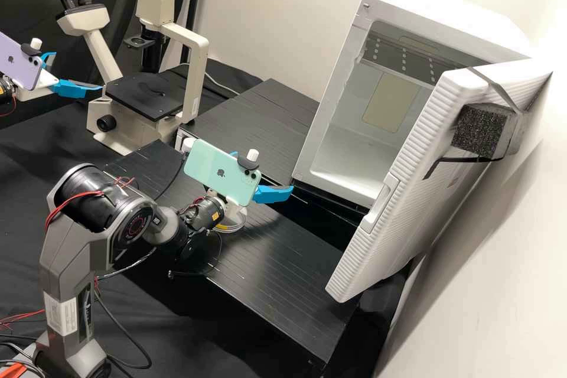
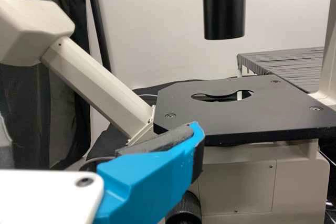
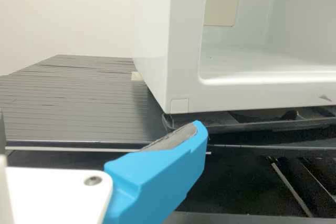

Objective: Return the petri dish to the incubator.

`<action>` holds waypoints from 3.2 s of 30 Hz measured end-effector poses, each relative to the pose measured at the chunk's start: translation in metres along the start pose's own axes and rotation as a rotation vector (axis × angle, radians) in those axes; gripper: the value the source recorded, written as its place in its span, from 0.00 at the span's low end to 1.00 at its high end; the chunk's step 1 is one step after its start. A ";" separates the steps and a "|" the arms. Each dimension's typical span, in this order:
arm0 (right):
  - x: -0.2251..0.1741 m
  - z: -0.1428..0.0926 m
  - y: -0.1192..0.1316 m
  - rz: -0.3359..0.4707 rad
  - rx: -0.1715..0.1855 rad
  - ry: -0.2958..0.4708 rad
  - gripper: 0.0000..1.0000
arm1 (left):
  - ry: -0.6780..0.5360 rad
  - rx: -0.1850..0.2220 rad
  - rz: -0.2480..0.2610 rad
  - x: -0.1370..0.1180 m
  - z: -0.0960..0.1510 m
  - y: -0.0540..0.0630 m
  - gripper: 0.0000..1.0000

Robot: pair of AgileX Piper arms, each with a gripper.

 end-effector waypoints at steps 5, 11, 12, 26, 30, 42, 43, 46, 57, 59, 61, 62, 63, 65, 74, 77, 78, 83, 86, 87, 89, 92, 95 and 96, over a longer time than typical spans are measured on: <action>0.000 0.000 0.000 0.000 0.000 0.000 1.00 | 0.000 0.000 0.000 0.000 0.000 0.000 1.00; -0.005 0.002 -0.002 -0.001 -0.001 -0.002 1.00 | 0.000 0.000 0.000 0.000 0.000 0.000 1.00; -0.009 0.003 -0.002 0.002 -0.001 -0.001 1.00 | 0.000 0.000 0.000 0.000 0.000 0.000 1.00; -0.122 0.018 -0.003 0.102 0.044 0.045 1.00 | 0.000 0.000 0.000 0.000 0.000 0.000 1.00; -0.129 0.018 -0.007 0.082 0.040 0.053 1.00 | 0.000 0.000 0.000 0.000 0.000 0.000 1.00; -0.126 0.024 -0.014 0.013 0.009 0.047 1.00 | 0.000 0.000 0.000 0.000 0.000 0.000 1.00; -0.126 0.024 -0.015 0.004 0.007 0.048 1.00 | 0.000 0.000 0.000 0.000 0.000 0.000 1.00; -0.126 0.025 -0.017 -0.020 0.015 0.049 1.00 | 0.000 0.000 0.000 0.000 0.000 0.000 1.00; -0.121 0.025 -0.033 -0.060 0.014 0.014 1.00 | 0.000 0.000 0.000 0.000 0.000 0.000 1.00; -0.121 0.026 -0.035 -0.060 0.009 0.008 0.00 | 0.000 0.000 0.000 0.000 0.000 0.000 1.00; -0.120 0.026 -0.037 -0.060 0.001 0.006 0.00 | 0.000 0.000 0.000 0.000 0.000 0.000 1.00; -0.120 0.026 -0.037 -0.061 0.000 0.003 0.00 | 0.000 0.000 0.000 0.000 0.000 0.000 1.00; -0.120 0.026 -0.037 -0.058 -0.003 0.006 0.00 | 0.000 0.000 0.000 0.000 0.000 0.000 1.00; -0.120 0.026 -0.037 -0.055 -0.004 0.008 0.00 | 0.000 0.000 0.000 0.000 0.000 0.000 1.00; -0.119 0.027 -0.039 -0.058 -0.005 0.005 0.00 | 0.000 0.000 0.000 0.000 0.000 0.000 1.00; -0.119 0.027 -0.039 -0.054 -0.005 0.010 0.00 | 0.000 0.000 0.000 0.000 0.000 0.000 1.00; -0.119 0.028 -0.039 -0.055 -0.005 0.008 0.00 | 0.000 0.000 0.000 0.000 0.000 0.000 1.00; -0.119 0.028 -0.039 -0.055 -0.005 0.008 0.00 | 0.000 0.000 0.000 0.000 0.000 0.000 1.00; -0.118 0.028 -0.039 -0.056 -0.005 0.007 0.00 | 0.000 0.000 0.000 0.000 0.000 0.000 1.00; -0.118 0.028 -0.039 -0.056 -0.005 0.007 0.00 | 0.000 0.000 0.000 0.000 0.000 0.000 1.00; -0.118 0.029 -0.039 -0.049 -0.004 0.004 0.00 | 0.000 0.000 0.000 0.000 0.000 0.000 1.00; -0.118 0.029 -0.039 -0.048 -0.004 0.005 0.00 | 0.000 0.000 0.000 0.000 0.000 0.000 1.00; -0.118 0.028 -0.039 -0.046 -0.004 0.007 0.00 | 0.000 0.000 0.000 0.000 0.000 0.000 1.00; -0.118 0.028 -0.039 -0.046 -0.004 0.007 0.00 | 0.000 0.000 0.000 0.000 0.000 0.000 1.00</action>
